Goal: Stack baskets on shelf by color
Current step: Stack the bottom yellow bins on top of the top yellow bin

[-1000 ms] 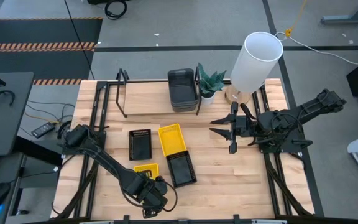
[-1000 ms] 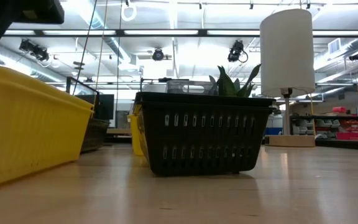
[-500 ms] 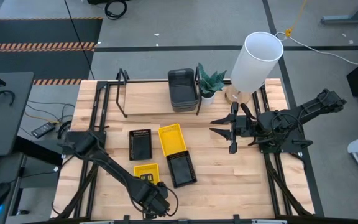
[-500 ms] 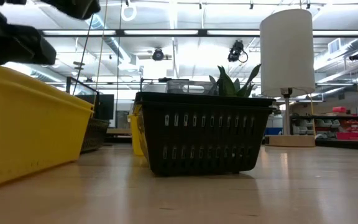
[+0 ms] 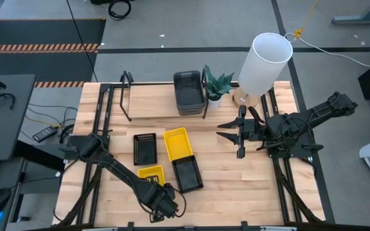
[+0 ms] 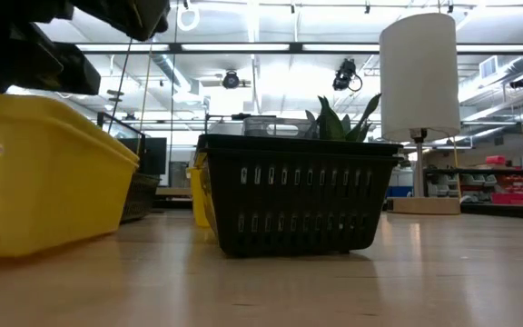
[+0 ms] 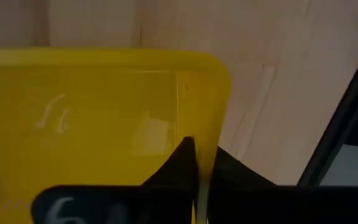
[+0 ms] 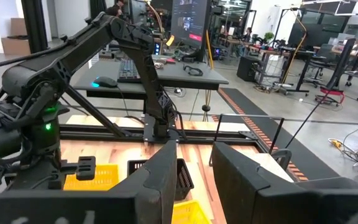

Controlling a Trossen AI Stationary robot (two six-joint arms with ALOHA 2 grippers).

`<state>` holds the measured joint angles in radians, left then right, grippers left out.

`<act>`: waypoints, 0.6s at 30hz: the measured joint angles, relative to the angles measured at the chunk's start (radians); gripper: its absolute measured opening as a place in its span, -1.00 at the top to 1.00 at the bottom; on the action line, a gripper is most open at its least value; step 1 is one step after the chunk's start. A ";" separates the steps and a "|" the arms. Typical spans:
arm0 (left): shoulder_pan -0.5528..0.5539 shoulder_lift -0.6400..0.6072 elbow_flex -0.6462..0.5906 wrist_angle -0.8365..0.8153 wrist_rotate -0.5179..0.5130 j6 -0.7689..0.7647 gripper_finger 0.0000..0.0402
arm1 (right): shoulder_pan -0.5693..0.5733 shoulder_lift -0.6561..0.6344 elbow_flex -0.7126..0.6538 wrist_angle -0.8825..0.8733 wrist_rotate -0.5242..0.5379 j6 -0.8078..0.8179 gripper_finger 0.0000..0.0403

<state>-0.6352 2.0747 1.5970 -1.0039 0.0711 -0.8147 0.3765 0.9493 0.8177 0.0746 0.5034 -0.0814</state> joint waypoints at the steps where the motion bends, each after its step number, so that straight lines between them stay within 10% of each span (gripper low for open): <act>1: 0.004 -0.004 0.000 -0.001 0.011 0.007 0.92 | 0.000 0.000 0.000 0.000 0.000 0.000 0.46; 18: 0.138 -0.103 0.325 -0.239 0.087 0.110 0.93 | 0.000 0.000 0.000 0.005 0.000 0.000 0.46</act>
<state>-0.4970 1.9720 1.9223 -1.2429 0.1580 -0.7047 0.3763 0.9493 0.8177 0.0800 0.5034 -0.0814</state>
